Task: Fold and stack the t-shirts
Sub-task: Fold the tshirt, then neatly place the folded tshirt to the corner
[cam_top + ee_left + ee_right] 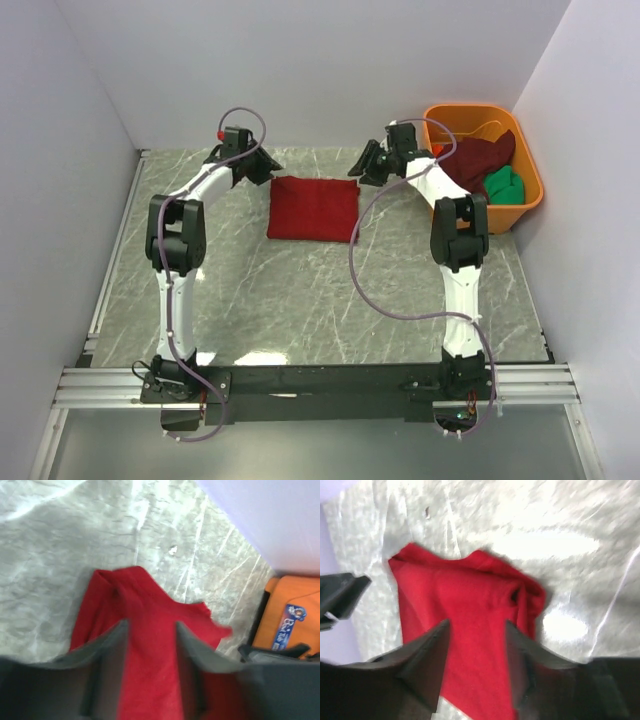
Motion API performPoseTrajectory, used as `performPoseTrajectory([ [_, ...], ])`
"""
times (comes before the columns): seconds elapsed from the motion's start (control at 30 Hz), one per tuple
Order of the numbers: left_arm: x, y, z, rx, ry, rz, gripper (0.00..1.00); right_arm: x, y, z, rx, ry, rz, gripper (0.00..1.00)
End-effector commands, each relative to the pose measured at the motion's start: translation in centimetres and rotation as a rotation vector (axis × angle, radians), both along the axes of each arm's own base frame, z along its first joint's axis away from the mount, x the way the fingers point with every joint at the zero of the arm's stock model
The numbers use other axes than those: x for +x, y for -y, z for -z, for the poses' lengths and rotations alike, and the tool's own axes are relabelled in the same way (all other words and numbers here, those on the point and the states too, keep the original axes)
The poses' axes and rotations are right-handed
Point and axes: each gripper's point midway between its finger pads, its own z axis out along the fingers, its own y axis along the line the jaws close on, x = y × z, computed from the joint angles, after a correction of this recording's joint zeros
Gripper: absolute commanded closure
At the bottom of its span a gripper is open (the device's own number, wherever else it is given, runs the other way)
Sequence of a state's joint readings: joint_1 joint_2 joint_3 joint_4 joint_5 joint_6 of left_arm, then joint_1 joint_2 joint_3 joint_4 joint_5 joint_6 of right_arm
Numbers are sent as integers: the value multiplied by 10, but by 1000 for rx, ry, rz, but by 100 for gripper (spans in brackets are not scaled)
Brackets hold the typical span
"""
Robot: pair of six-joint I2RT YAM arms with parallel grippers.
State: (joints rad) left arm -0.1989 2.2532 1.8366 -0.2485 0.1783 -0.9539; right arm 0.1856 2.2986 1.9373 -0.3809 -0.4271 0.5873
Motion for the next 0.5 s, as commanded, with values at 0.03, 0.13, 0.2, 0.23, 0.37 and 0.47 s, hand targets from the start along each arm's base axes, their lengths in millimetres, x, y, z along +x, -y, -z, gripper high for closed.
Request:
performPoseTrajectory([
  [0.03, 24, -16, -50, -42, 181, 29, 44, 22, 13, -25, -4, 68, 12, 39],
  [0.13, 17, -38, -64, -35, 216, -11, 40, 23, 26, -29, -50, 75, 49, 34],
  [0.2, 10, -43, -64, -1, 209, -11, 40, 18, 27, -37, -70, 85, 60, 34],
  [0.23, 7, -43, -61, 8, 197, -5, 42, 11, 26, -31, -75, 64, 58, 35],
  [0.37, -23, -36, -28, 100, 96, 52, 45, -23, 14, -37, -172, 81, 48, 43],
  [0.47, -34, -31, -14, 136, 44, 89, 44, -34, 3, -29, -167, 67, 23, 46],
])
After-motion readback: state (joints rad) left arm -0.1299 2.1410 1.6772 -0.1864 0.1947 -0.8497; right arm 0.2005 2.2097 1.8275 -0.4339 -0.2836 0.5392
